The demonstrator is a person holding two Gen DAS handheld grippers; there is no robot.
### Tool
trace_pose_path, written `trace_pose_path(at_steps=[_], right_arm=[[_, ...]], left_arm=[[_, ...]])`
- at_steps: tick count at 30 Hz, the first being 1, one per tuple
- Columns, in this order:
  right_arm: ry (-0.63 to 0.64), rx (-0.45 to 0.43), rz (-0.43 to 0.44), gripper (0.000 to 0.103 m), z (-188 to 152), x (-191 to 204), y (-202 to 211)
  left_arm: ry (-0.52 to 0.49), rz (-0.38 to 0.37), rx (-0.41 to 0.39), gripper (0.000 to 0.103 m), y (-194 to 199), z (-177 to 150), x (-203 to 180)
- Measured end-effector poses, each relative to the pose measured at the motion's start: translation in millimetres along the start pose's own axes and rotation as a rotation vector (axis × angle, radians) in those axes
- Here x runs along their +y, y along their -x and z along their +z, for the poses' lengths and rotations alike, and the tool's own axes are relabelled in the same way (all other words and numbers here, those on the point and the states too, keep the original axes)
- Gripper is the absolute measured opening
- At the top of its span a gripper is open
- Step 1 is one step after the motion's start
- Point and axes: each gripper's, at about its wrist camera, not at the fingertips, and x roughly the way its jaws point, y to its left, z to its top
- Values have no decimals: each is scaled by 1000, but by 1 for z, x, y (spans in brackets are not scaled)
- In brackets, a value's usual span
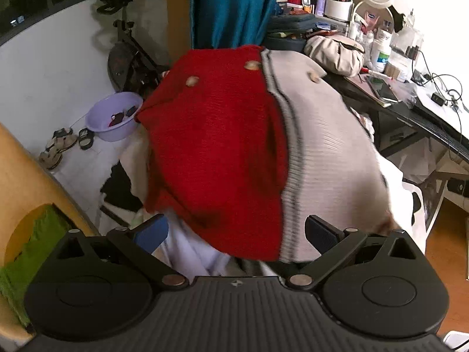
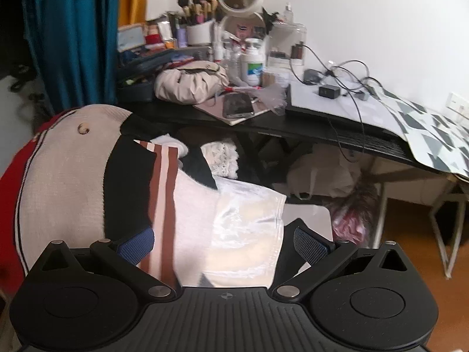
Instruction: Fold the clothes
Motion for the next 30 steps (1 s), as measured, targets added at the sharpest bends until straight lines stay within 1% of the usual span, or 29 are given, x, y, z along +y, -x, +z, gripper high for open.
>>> trace_pose_path(at_steps=[2,7,10,13,15,17,20,22,24,26,28,30], right_arm=[[-11,4,-46,102,8,27,-2],[-21,-6,-129,102,32,86,-1],[-24,-35,-129,102,46,113,4],[30,-51,-126,102,63,144,1],[85,-63,-99,102,81,168,-5],[140,-75,-70,102,99,194,-12],[225,-87,13,102,132,241,-26],[280,-90,71,102,154,275,-37],[339,-79,132,102,169,312,-52],[411,-60,188,102,177,353,-70],[505,-35,238,102,179,398,-92],[627,-7,291,102,175,447,-118]], left_arm=[[-1,-22,-3,102,-9,7,25],[-2,-82,30,101,-34,18,59],[-2,-118,51,101,-48,23,79],[-3,-154,71,100,-63,29,98],[17,-157,73,97,-70,32,105],[40,-156,72,97,-76,35,112],[74,-155,71,97,-85,38,121],[96,-155,71,99,-92,41,127],[119,-154,70,99,-98,43,133],[153,-154,70,99,-110,44,137],[186,-181,56,99,-117,45,137],[209,-211,43,99,-122,47,136]])
